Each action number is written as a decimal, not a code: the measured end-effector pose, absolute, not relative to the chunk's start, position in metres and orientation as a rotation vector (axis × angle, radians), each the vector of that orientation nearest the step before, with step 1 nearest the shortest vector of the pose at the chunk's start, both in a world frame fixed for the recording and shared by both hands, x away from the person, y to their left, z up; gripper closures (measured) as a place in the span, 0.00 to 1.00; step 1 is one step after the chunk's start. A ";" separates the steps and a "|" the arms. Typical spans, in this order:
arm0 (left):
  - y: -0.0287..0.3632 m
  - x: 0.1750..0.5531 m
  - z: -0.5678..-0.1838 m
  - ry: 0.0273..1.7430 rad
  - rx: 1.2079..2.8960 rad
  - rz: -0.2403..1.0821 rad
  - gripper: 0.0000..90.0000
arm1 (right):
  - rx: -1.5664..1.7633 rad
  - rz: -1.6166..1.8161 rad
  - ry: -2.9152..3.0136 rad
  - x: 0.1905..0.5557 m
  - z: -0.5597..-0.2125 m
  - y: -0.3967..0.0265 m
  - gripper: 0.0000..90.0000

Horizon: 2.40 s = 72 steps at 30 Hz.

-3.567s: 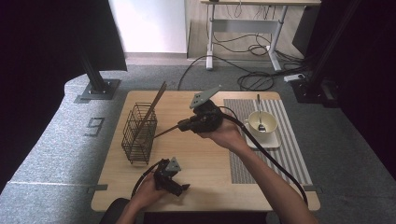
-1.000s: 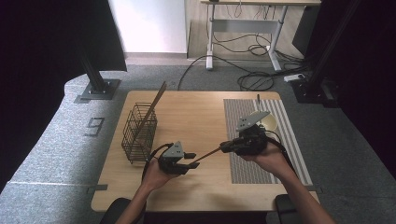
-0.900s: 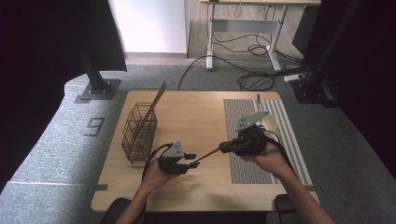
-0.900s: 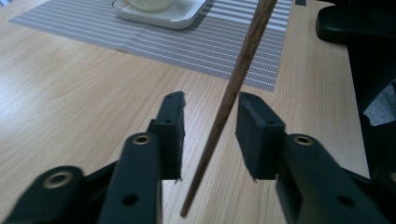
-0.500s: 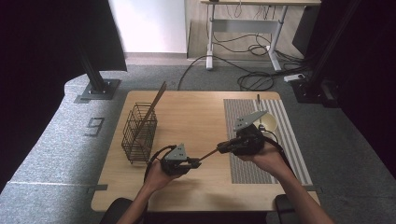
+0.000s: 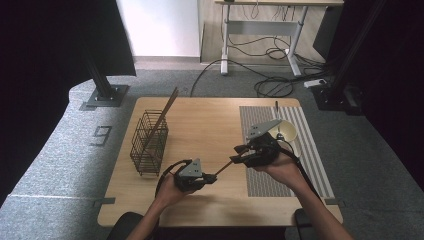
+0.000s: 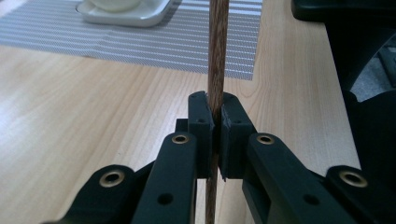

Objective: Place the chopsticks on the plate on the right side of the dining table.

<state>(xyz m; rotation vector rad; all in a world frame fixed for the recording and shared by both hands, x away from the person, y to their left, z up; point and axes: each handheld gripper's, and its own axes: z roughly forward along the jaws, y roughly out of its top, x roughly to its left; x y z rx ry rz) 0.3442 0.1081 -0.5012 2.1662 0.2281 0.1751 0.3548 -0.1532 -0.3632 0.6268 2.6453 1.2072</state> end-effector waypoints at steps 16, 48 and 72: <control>0.105 0.344 -0.505 0.251 2.205 0.131 0.94 | 0.664 1.106 2.441 0.358 -0.377 -0.139 0.25; 0.110 0.349 -0.508 0.266 2.244 0.083 0.94 | 0.854 1.070 2.449 0.378 -0.414 -0.190 0.25; 0.094 0.344 -0.517 0.179 2.420 -0.022 0.94 | 0.524 0.824 2.837 0.343 -0.464 -0.156 0.45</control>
